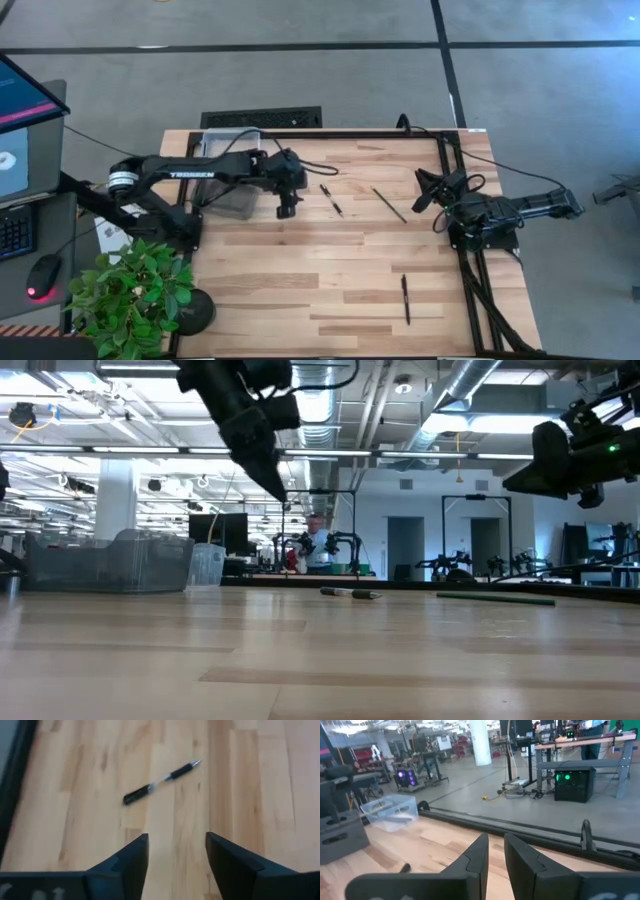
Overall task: Sort pens & pencils
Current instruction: Put the silver pen into the black bin
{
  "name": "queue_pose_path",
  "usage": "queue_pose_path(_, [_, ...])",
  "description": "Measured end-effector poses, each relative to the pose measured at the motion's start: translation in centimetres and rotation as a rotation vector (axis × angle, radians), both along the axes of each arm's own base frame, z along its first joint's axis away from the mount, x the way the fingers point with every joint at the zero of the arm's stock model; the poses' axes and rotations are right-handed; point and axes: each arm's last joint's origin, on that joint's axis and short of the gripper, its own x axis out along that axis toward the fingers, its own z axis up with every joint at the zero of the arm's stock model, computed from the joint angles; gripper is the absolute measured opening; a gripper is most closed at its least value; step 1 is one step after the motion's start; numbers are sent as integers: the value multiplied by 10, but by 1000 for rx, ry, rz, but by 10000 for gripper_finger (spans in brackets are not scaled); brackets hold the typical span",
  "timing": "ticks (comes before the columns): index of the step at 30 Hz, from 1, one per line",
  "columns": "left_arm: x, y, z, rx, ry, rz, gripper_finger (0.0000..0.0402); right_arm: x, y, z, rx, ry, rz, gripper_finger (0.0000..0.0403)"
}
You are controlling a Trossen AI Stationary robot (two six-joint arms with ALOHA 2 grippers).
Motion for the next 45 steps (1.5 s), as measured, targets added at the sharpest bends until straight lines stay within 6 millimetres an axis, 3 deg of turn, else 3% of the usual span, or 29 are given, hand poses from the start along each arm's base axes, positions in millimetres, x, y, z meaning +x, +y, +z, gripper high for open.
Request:
queue_pose_path(5, [24, 3, -19, 40, -57, -113, 251, 1, 0, -1, -2, 13, -1, 82])
queue_pose_path(9, [41, 8, -32, 194, -90, -168, 279, 1, 0, -1, -2, 12, -1, 82])
queue_pose_path(16, [71, 20, -38, 278, -84, -210, 289, 1, 0, -1, -2, 13, -1, 82])
queue_pose_path(24, [103, 31, -51, 187, 2, -292, 289, 1, 0, -1, 8, 0, -2, 82])
queue_pose_path(31, [109, 33, -70, 157, 183, -358, 289, 1, 0, -1, 8, 0, -2, 82])
queue_pose_path(45, [111, 50, -93, 124, 241, -308, 289, 1, 0, -1, 9, 3, 3, 82])
